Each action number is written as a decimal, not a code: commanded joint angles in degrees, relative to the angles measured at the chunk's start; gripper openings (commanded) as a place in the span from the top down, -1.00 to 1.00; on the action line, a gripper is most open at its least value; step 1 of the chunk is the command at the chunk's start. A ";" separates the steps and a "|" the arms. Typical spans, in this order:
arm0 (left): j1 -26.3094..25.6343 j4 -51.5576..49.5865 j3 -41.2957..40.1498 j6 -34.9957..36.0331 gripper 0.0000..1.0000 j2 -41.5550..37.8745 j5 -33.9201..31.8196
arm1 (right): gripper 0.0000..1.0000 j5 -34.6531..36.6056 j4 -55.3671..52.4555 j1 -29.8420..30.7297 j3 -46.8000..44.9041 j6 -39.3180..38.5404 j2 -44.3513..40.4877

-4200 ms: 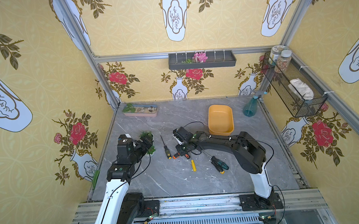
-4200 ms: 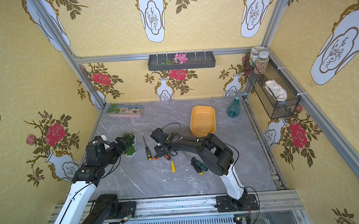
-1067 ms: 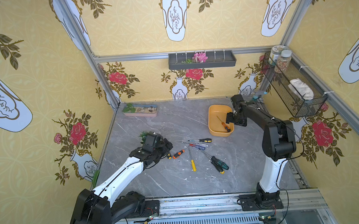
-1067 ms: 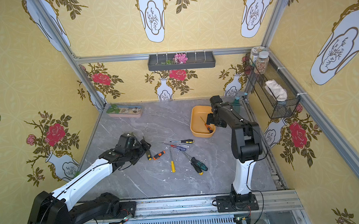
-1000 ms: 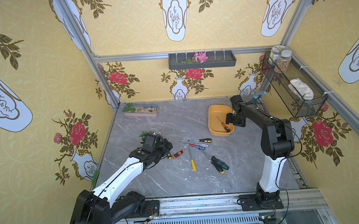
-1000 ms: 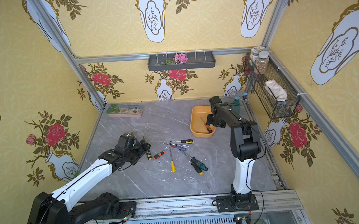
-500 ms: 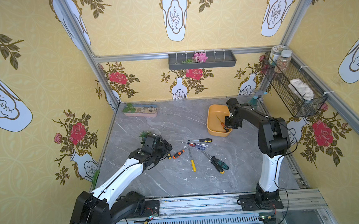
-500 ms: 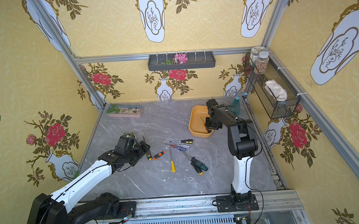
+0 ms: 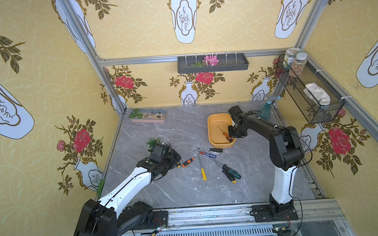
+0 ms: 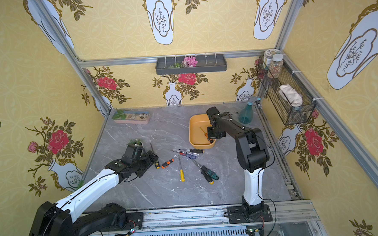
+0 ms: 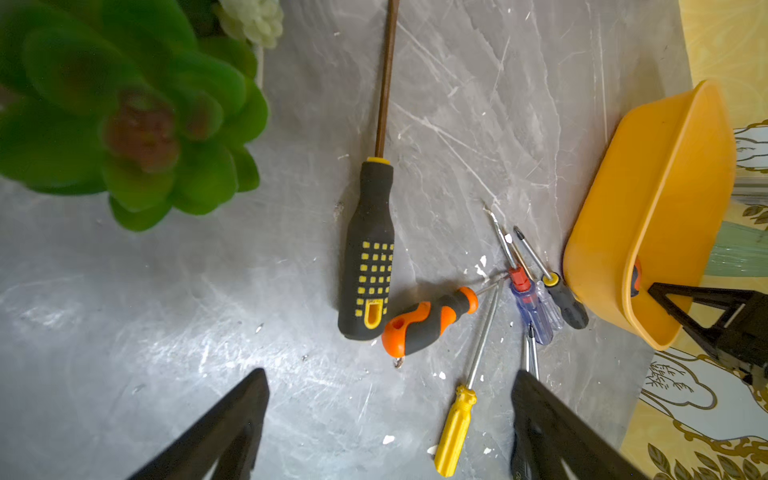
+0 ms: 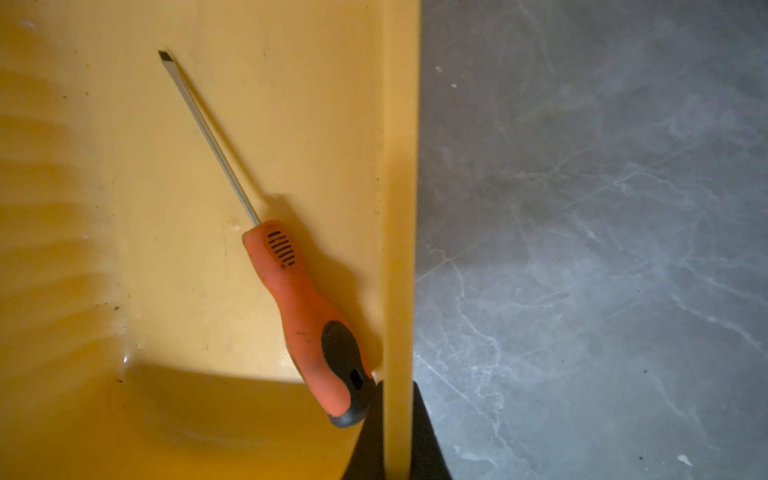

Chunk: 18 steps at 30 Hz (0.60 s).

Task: Put the screwdriver on the desktop into the storage box
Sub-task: Adjust the storage box at the center of the board, then pick up the screwdriver from the center of the board.

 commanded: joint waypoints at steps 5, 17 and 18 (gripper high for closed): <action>-1.91 0.71 -0.10 0.14 -0.81 2.85 0.33 | -0.10 0.99 -0.14 -0.15 1.91 0.34 -2.32; -1.98 1.47 3.74 1.83 -0.78 10.17 -2.31 | -0.99 12.35 8.76 -0.52 -12.23 1.39 -25.79; -1.99 1.69 4.08 2.07 -0.78 10.95 -2.25 | -0.95 10.35 8.55 -1.16 -13.76 0.80 -28.10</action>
